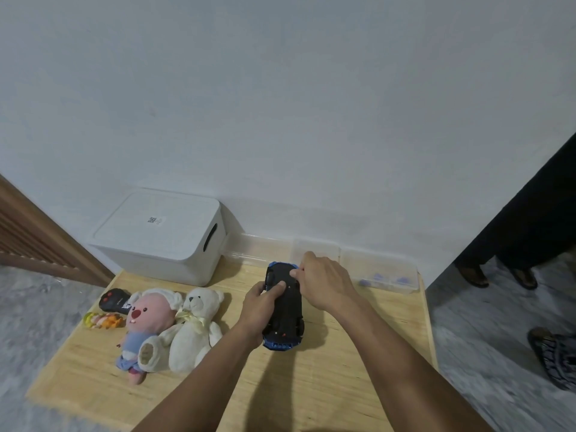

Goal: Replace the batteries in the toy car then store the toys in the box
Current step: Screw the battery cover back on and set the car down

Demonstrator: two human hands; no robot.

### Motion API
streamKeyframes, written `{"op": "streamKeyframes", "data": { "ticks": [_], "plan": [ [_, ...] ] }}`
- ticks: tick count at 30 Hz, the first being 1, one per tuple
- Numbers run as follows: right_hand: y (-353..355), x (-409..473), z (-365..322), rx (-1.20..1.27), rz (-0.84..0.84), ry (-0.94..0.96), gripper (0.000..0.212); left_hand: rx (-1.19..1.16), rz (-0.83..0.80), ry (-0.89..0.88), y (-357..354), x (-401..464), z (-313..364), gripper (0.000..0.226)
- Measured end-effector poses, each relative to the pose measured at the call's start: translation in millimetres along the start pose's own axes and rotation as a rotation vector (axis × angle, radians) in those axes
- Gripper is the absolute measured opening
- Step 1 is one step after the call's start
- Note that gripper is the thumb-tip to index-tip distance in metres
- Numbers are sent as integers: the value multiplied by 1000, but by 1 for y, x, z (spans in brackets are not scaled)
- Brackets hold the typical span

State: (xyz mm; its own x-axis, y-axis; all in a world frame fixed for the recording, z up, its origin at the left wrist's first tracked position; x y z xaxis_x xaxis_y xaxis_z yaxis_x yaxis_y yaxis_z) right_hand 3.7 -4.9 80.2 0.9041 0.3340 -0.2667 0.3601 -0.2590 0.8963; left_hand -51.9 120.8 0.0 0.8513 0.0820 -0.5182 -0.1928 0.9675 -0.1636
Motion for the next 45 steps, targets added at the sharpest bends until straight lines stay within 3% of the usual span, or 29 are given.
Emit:
{"op": "streamKeyframes", "data": {
  "ticks": [4,8,11,14,16,20,26,29,32,36,40,45],
  "plan": [
    [5,-2,-2,-83,15,-3,42,10,-7,-1,0,3,-1,27],
    [7,-5,1,-9,51,-38,45,18,-7,9,3,6,-3,29],
    [7,-4,13,258,88,-119,44,-27,11,74,6,6,-4,29],
    [-4,-3,25,767,77,-206,33,-159,-36,185,5,2,-7,35],
    [-16,-6,23,969,23,-245,23,-193,-71,222,5,0,-8,42],
    [-42,-8,15,1044,-7,-266,17,-219,-76,266,10,4,-15,54],
    [-70,-8,14,1015,-39,-316,14,-140,-32,217,18,2,-24,37],
    [-71,-15,12,1182,-57,-348,15,-128,-61,184,16,0,-23,34],
    [-82,-17,17,1290,-108,-399,17,7,-10,93,18,1,-19,26],
    [-104,-19,28,1346,-117,-476,25,245,48,-30,15,1,-18,38],
    [-109,-29,34,1478,-82,-550,22,463,32,-113,7,2,-22,35],
    [-121,-20,48,1421,-36,-561,17,597,35,-134,-2,10,-25,40]
  ]
}}
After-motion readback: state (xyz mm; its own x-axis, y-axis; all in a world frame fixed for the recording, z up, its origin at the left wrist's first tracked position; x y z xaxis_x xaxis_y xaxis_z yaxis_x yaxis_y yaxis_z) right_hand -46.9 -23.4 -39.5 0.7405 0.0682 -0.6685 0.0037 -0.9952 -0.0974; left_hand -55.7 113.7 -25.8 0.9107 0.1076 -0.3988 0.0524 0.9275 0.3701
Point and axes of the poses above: each hand's wrist, its own x-axis towards the middle knuckle, its own y-axis out of the back of the hand, z = x × y, the point moved 5 cm from there along x, towards the middle knuckle, and after that the axes turned 7 degrees about -z, right-handed, at the moved point
